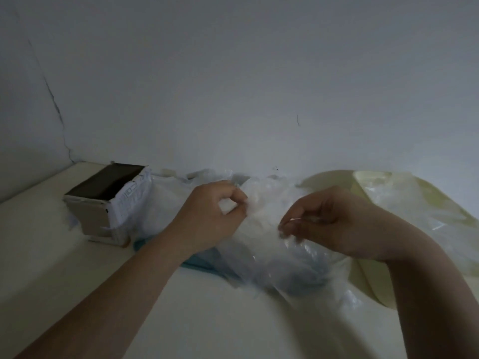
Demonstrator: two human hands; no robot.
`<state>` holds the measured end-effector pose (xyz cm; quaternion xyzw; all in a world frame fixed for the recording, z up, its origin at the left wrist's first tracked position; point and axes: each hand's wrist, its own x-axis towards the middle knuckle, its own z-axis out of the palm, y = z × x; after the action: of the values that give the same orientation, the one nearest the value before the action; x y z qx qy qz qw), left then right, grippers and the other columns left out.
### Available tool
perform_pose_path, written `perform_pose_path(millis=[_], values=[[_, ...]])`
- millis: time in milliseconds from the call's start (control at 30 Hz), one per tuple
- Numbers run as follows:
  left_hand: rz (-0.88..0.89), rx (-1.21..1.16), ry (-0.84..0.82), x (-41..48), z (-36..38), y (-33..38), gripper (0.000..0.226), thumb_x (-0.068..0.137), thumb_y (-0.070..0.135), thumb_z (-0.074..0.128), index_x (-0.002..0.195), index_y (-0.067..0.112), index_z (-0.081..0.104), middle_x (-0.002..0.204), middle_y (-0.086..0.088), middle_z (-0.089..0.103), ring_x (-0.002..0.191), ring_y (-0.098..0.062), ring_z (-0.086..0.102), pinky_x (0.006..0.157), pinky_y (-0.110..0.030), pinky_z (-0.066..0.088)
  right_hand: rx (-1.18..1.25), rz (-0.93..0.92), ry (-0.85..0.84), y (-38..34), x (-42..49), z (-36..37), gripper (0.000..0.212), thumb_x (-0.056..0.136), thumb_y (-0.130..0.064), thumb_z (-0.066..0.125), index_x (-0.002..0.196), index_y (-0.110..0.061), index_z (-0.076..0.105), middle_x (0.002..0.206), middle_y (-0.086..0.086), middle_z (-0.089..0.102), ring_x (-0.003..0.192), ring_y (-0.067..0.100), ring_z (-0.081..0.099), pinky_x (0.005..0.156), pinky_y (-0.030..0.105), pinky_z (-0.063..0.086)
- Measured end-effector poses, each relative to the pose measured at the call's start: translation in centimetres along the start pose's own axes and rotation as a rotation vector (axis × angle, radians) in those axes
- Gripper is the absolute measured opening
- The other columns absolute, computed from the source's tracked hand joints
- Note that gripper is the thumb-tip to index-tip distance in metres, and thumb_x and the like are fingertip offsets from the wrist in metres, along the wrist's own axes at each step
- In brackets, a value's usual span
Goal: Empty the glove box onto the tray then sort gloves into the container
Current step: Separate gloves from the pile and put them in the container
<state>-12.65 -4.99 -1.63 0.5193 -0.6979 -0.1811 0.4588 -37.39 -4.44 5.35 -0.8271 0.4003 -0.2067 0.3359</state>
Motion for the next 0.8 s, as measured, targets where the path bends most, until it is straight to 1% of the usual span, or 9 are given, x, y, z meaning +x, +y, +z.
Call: perform_pose_path(millis=[67, 133, 267, 333, 400, 533, 633, 733, 800], values=[[-0.161, -0.189, -0.044, 0.1, -1.4, 1.6, 0.014, 0.092, 0.024, 0.078, 0.08, 0.017, 0.077, 0.077, 0.011, 0.072, 0.075, -0.005, 0.066, 0.075, -0.026, 0.052, 0.03, -0.105, 0.085, -0.5, -0.5, -0.3, 0.011, 0.088, -0.03, 0.075, 0.09, -0.023, 0.083, 0.108, -0.011, 0.078, 0.107, 0.007, 0.072, 0.099, 0.044, 0.056], [-0.273, -0.475, -0.169, 0.0, -2.4, 2.6, 0.017, 0.092, 0.013, 0.073, 0.075, 0.013, 0.078, 0.082, -0.002, 0.075, 0.081, -0.018, 0.072, 0.077, -0.03, 0.057, 0.085, -0.196, 0.151, -1.1, -0.9, -0.4, 0.014, 0.085, -0.03, 0.073, 0.09, -0.023, 0.084, 0.13, -0.013, 0.07, 0.13, 0.004, 0.059, 0.111, 0.044, 0.048], [-0.394, -0.847, -0.389, -0.8, -2.8, 3.1, 0.017, 0.082, 0.005, 0.068, 0.072, 0.015, 0.079, 0.076, -0.008, 0.073, 0.074, -0.018, 0.072, 0.071, -0.026, 0.06, 0.129, -0.279, 0.166, -1.0, -0.4, 0.1, 0.009, 0.087, -0.026, 0.078, 0.089, -0.021, 0.084, 0.148, -0.008, 0.058, 0.147, 0.004, 0.04, 0.12, 0.046, 0.031], [-0.4, -0.873, -0.444, -0.9, -2.5, 2.7, 0.014, 0.083, 0.011, 0.067, 0.079, 0.011, 0.08, 0.083, -0.011, 0.073, 0.079, -0.018, 0.071, 0.076, -0.03, 0.06, 0.226, -0.258, 0.099, -0.4, 0.0, 0.8, 0.011, 0.085, -0.022, 0.079, 0.089, -0.014, 0.084, 0.132, -0.002, 0.07, 0.136, 0.009, 0.055, 0.114, 0.034, 0.041], [-0.423, -0.924, -0.451, -0.7, -2.2, 2.7, 0.02, 0.09, 0.018, 0.072, 0.101, 0.003, 0.079, 0.104, -0.021, 0.072, 0.098, -0.03, 0.07, 0.097, -0.045, 0.057, 0.385, -0.225, 0.025, 0.1, 0.5, 1.7, 0.01, 0.086, -0.011, 0.077, 0.089, -0.002, 0.081, 0.108, 0.008, 0.076, 0.11, 0.02, 0.07, 0.095, 0.029, 0.053], [-0.611, -1.169, -0.22, 0.0, -2.3, 3.3, 0.044, 0.087, 0.049, 0.067, 0.087, 0.008, 0.081, 0.078, -0.008, 0.073, 0.065, -0.018, 0.071, 0.074, -0.031, 0.063, 0.599, -0.103, 0.105, 0.6, 1.3, 2.5, 0.009, 0.084, -0.007, 0.072, 0.078, -0.006, 0.079, 0.081, 0.011, 0.072, 0.074, 0.02, 0.068, 0.069, 0.026, 0.054], [-0.663, -1.277, -0.188, 0.2, -2.0, 2.0, 0.073, 0.077, 0.068, 0.068, 0.116, 0.007, 0.079, 0.105, -0.011, 0.072, 0.091, -0.024, 0.071, 0.095, -0.044, 0.056, 0.606, -0.004, 0.226, 0.8, 1.5, 2.4, 0.013, 0.081, -0.019, 0.077, 0.08, -0.007, 0.08, 0.077, 0.019, 0.069, 0.069, 0.028, 0.063, 0.068, 0.033, 0.051], [-0.607, -1.158, -0.32, -0.3, -1.1, 1.4, 0.053, 0.082, 0.051, 0.077, 0.115, 0.01, 0.078, 0.104, -0.01, 0.07, 0.089, -0.023, 0.07, 0.084, -0.042, 0.057, 0.576, 0.036, 0.256, 1.0, 1.6, 2.6, 0.02, 0.08, -0.026, 0.085, 0.085, -0.007, 0.081, 0.074, 0.037, 0.057, 0.069, 0.032, 0.05, 0.068, 0.042, 0.04], [-0.624, -1.144, -0.355, -0.6, -1.1, 1.4, 0.038, 0.087, 0.037, 0.075, 0.11, 0.006, 0.079, 0.096, -0.009, 0.068, 0.079, -0.022, 0.069, 0.072, -0.038, 0.059, 0.594, 0.066, 0.23, 1.0, 1.6, 2.7, 0.019, 0.077, -0.026, 0.085, 0.084, -0.009, 0.081, 0.071, 0.031, 0.052, 0.069, 0.03, 0.042, 0.065, 0.042, 0.029]])
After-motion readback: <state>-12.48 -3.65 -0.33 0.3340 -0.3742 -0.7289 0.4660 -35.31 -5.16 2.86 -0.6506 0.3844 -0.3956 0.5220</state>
